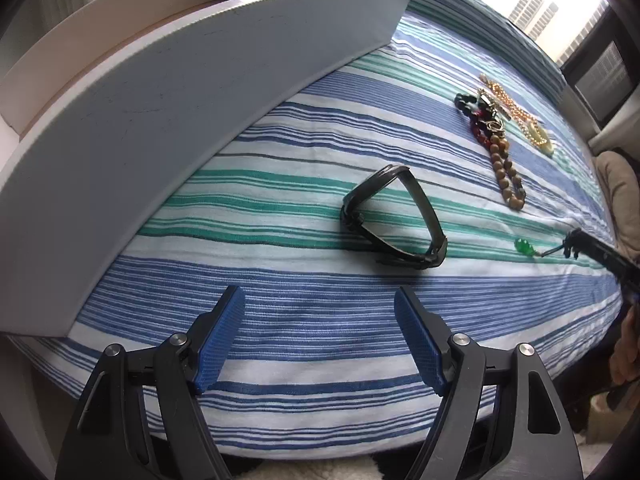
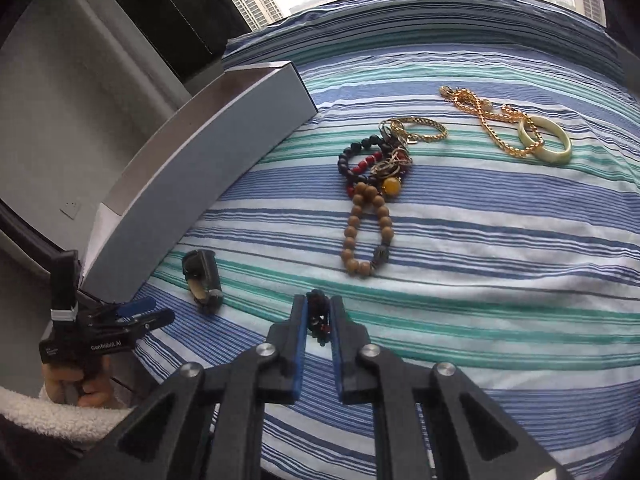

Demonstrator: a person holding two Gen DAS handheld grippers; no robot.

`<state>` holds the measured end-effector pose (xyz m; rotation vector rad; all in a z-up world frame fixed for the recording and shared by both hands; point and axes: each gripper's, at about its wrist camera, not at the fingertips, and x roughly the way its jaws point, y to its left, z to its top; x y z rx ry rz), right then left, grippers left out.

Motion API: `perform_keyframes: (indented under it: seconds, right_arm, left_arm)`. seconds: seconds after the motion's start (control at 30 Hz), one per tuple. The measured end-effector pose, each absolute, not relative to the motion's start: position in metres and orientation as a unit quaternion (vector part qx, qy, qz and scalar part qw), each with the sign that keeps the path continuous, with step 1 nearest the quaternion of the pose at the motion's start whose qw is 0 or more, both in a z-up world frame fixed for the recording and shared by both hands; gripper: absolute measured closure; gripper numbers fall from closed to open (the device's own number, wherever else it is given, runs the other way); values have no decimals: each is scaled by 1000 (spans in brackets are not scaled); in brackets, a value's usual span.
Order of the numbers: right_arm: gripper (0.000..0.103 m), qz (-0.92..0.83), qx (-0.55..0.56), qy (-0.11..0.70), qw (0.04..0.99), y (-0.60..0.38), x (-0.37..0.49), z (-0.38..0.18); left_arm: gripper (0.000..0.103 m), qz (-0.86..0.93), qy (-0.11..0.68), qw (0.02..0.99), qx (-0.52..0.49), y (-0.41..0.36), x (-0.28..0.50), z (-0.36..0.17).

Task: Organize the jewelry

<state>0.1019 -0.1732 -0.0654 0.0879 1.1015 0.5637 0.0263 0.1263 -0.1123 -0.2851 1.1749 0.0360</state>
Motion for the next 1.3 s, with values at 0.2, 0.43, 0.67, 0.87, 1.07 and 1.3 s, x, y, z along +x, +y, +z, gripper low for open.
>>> perform_keyframes:
  seconds: [0.2,0.43,0.67,0.87,1.07,1.3]
  right_arm:
    - [64,215,16,514,830,-198,75,-75]
    - [64,197,15,500,843,-224,65,-58]
    - [64,245,-25,525,815,-210,69,-71]
    - [63,261,-75,534,801,-181,80,-100]
    - [95,255,-92,538,798,-174,81,-107]
    - [95,308,-44,483,819,-159,87,-30]
  left_arm:
    - [26,11,527,843,-106,117,54,-99]
    - [25,-51,552,831,30,98,86,-105]
    - [53,-88,565,818,59,85,111,-127]
    - [94,-73,575,814,28,89,109,-122]
    - [94,-52,565,823,-30,104,83,-100]
    - [94,-18,508,856,-87,143,48,-16]
